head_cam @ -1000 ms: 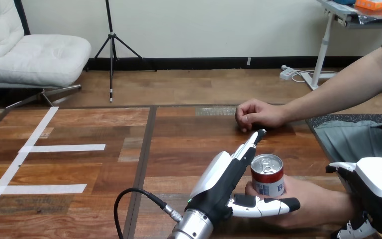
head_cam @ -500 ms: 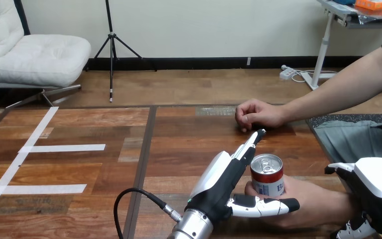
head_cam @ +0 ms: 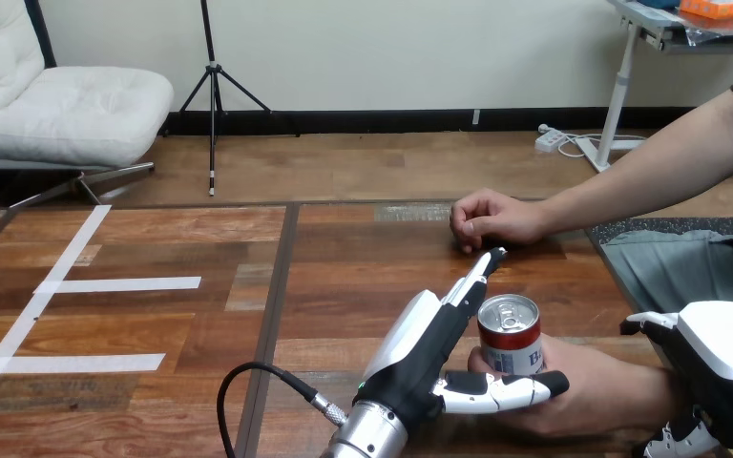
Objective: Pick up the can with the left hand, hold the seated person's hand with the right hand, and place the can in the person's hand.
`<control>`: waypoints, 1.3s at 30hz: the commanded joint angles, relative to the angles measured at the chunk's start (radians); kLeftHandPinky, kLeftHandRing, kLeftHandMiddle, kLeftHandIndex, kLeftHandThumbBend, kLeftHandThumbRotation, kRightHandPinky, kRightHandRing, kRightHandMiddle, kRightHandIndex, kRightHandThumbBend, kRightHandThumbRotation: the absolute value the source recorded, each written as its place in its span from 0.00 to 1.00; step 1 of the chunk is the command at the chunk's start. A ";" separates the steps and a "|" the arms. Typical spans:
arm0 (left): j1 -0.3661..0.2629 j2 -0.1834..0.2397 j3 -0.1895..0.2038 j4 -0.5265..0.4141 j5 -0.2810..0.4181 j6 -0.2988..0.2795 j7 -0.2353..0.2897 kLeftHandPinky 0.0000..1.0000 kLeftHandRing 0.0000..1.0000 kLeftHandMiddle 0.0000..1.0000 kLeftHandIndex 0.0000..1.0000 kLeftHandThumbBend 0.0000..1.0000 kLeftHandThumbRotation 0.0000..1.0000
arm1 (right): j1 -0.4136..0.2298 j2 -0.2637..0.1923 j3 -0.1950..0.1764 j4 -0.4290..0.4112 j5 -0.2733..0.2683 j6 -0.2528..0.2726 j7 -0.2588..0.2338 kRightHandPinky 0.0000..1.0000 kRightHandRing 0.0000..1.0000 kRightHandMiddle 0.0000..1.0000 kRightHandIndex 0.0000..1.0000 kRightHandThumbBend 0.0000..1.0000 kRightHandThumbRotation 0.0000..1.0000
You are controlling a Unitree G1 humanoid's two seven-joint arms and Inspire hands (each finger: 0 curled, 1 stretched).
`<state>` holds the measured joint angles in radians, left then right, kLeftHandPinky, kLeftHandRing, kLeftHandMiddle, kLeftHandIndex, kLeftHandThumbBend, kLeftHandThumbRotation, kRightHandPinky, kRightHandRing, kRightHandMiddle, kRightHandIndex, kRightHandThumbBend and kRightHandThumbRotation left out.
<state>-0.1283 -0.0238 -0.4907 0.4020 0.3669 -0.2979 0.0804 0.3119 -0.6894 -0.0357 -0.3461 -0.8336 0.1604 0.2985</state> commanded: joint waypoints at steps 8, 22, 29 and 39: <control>-0.015 -0.046 0.024 -0.059 -0.030 -0.006 0.007 1.00 1.00 1.00 1.00 0.63 0.32 | -0.038 0.014 0.000 0.002 -0.003 -0.009 -0.030 0.77 0.85 0.85 0.83 0.90 0.00; 0.017 -0.030 0.038 -0.109 -0.050 0.028 -0.001 1.00 1.00 1.00 1.00 0.56 0.30 | -0.037 0.036 -0.013 -0.008 0.011 -0.020 -0.054 0.76 0.84 0.84 0.81 0.88 0.00; 0.032 -0.019 0.050 -0.133 -0.049 0.044 0.000 1.00 1.00 1.00 1.00 0.54 0.35 | -0.034 0.048 -0.018 -0.018 0.017 -0.014 -0.068 0.75 0.83 0.84 0.81 0.85 0.00; 0.045 -0.005 0.076 -0.142 -0.058 0.033 -0.006 1.00 1.00 1.00 1.00 0.52 0.37 | -0.028 0.059 -0.022 -0.040 0.019 -0.006 -0.066 0.75 0.83 0.84 0.80 0.83 0.00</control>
<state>-0.0665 -0.0229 -0.4452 0.3135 0.3208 -0.2569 0.0742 0.3119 -0.6500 -0.0363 -0.3464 -0.8224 0.1466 0.2539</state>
